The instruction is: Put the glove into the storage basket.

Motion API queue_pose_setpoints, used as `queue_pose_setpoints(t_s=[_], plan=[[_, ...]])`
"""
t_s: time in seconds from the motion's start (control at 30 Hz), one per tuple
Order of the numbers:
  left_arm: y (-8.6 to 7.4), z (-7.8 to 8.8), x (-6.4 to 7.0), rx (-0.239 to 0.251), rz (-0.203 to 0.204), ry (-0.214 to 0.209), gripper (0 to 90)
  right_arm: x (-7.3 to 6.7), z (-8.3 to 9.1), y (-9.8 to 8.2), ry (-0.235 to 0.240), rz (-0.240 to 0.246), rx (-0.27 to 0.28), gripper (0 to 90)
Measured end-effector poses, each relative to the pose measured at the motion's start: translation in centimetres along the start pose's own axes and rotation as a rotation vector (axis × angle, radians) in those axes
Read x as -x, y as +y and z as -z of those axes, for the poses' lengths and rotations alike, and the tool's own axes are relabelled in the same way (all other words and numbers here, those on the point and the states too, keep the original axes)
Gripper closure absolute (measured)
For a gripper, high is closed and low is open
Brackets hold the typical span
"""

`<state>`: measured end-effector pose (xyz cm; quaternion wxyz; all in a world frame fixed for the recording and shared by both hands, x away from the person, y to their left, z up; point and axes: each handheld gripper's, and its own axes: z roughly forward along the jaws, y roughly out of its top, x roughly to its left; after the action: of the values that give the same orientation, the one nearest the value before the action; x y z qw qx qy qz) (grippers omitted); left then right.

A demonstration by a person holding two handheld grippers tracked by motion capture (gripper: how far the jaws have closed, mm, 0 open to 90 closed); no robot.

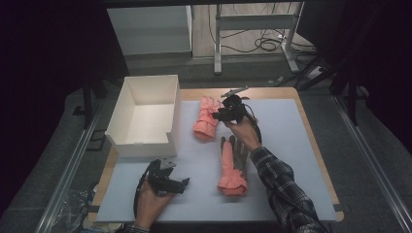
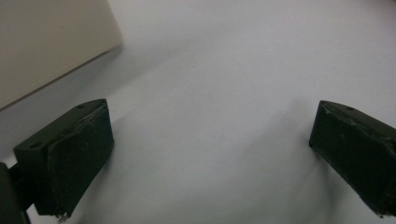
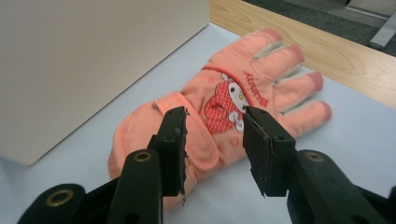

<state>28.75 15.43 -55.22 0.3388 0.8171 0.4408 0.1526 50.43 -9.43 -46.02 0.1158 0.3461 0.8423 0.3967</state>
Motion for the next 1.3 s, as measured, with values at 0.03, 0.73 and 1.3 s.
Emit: queue_pose_setpoints(t_s=[0.03,0.73,1.3], plan=[[0.0,0.0,0.0,0.001,0.001,0.000,0.0,0.0,0.0,0.0,0.000,0.000,0.000,59.4],[0.0,0.0,0.0,0.001,0.001,0.000,0.0,1.2,-7.5,0.2,-0.052,-0.032,-0.109,56.6],[0.0,0.0,0.0,0.000,0.002,-0.001,0.0,0.8,-4.9,1.0,-0.065,-0.041,-0.089,86.3]])
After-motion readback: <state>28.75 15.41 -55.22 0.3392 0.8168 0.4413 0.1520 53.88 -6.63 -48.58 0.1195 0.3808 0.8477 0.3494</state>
